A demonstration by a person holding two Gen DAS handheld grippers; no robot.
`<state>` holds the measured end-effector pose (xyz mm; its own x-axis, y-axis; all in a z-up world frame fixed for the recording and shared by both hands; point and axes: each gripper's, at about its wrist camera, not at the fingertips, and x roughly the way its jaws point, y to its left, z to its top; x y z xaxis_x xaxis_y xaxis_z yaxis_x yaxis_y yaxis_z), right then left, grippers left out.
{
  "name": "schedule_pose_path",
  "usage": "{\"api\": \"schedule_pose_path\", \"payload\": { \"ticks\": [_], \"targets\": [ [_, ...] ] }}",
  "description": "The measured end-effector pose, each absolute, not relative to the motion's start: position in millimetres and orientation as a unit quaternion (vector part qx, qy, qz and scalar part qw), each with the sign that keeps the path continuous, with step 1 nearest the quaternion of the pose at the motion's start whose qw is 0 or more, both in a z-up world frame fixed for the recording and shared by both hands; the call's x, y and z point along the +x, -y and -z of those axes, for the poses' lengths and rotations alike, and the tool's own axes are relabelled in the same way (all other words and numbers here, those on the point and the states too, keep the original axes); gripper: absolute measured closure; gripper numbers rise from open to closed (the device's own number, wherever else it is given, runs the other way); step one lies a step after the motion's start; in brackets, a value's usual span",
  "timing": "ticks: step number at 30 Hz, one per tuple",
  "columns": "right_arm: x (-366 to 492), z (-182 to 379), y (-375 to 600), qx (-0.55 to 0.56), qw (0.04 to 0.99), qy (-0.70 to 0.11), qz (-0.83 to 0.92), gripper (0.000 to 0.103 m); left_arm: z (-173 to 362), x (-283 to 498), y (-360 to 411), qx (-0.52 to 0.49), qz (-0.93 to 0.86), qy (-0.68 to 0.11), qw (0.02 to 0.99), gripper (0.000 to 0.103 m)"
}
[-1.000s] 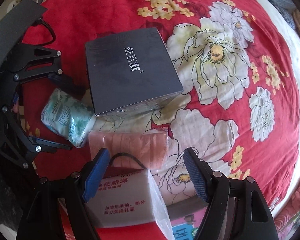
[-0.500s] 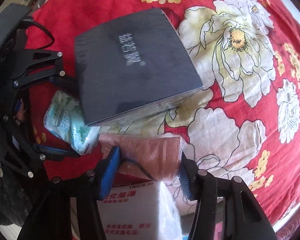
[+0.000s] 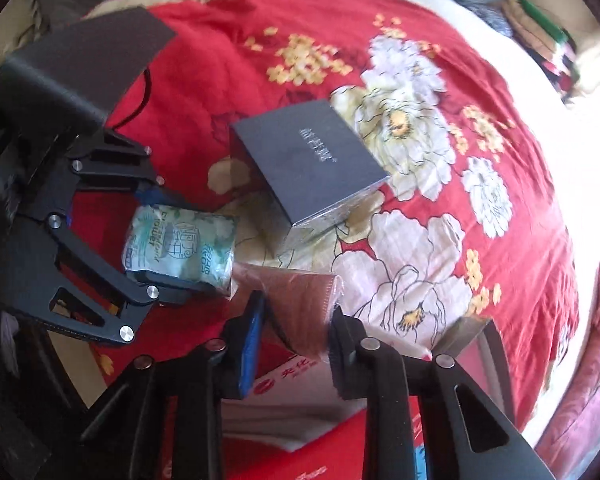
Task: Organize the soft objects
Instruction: 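Grasp the green tissue pack with the left tool while the right tool grasps the pink towel, then carry the tissue pack and pink towel over the pink tray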
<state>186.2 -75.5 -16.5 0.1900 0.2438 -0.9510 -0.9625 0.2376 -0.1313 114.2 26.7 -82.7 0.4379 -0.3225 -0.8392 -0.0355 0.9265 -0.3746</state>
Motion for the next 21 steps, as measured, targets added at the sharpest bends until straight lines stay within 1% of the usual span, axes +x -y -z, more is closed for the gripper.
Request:
{"api": "schedule_pose_path", "payload": {
  "ticks": [4,12,17,21],
  "targets": [
    [168,-5,85,-0.347,0.703,-0.423,-0.455,0.082,62,106,-28,-0.172,0.086,-0.505,0.841,0.049],
    [147,-29,122,-0.208,0.785,-0.395,-0.43,0.083,17,92,-23,-0.163,0.084,-0.471,0.863,0.049],
    [140,-47,160,-0.12,0.828,-0.384,-0.39,0.084,-12,97,-8,-0.144,0.092,-0.453,0.875,0.049],
    [138,-65,197,-0.073,0.858,-0.367,-0.352,0.085,-33,106,14,-0.128,0.103,-0.441,0.882,0.049]
  ]
}}
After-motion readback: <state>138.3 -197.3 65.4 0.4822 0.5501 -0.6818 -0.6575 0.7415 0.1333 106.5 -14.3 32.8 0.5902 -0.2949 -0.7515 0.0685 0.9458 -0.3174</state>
